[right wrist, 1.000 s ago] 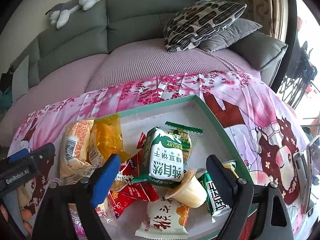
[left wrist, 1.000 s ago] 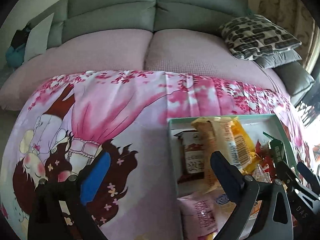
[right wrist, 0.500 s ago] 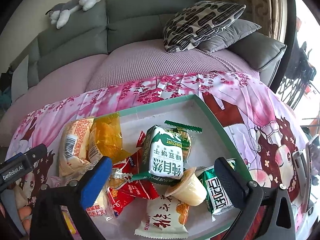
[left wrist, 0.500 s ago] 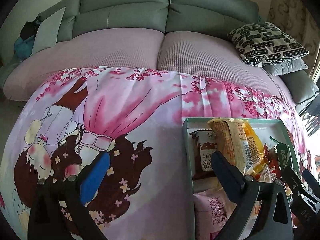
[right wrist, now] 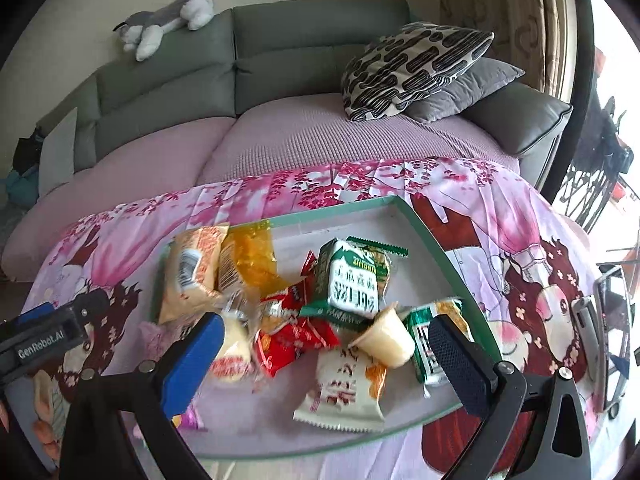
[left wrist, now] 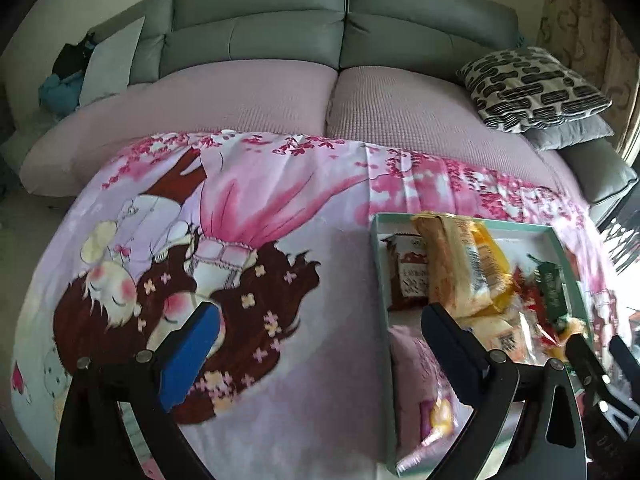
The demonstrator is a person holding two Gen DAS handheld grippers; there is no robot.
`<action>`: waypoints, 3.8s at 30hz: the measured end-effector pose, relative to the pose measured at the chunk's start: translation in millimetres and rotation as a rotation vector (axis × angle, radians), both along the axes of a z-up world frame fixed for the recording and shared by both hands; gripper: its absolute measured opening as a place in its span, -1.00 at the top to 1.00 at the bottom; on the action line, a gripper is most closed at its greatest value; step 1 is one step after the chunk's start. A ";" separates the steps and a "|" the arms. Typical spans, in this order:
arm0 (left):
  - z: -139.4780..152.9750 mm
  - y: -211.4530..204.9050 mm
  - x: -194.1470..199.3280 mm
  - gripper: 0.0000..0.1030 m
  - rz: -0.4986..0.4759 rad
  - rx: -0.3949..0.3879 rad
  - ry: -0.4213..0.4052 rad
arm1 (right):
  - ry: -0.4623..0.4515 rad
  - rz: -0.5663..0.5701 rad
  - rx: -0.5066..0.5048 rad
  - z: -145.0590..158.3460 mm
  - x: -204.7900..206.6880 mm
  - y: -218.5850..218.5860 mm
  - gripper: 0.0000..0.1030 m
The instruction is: Organize snacks
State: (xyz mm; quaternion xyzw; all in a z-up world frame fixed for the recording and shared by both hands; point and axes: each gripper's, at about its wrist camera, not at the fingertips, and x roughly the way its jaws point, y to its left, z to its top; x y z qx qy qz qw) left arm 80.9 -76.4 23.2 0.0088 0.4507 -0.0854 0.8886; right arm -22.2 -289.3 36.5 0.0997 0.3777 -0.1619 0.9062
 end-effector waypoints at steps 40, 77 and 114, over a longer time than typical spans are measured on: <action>-29.3 58.3 -67.6 -0.95 0.085 0.189 0.082 | 0.088 0.141 -0.033 -29.2 -43.6 76.6 -1.00; -53.8 65.0 -46.4 -0.95 0.093 0.230 0.101 | 0.108 0.119 0.007 -48.7 -28.1 66.6 -1.00; -55.9 66.1 -45.4 -0.95 0.105 0.222 0.114 | 0.127 0.114 0.011 -54.6 -26.4 66.2 -1.00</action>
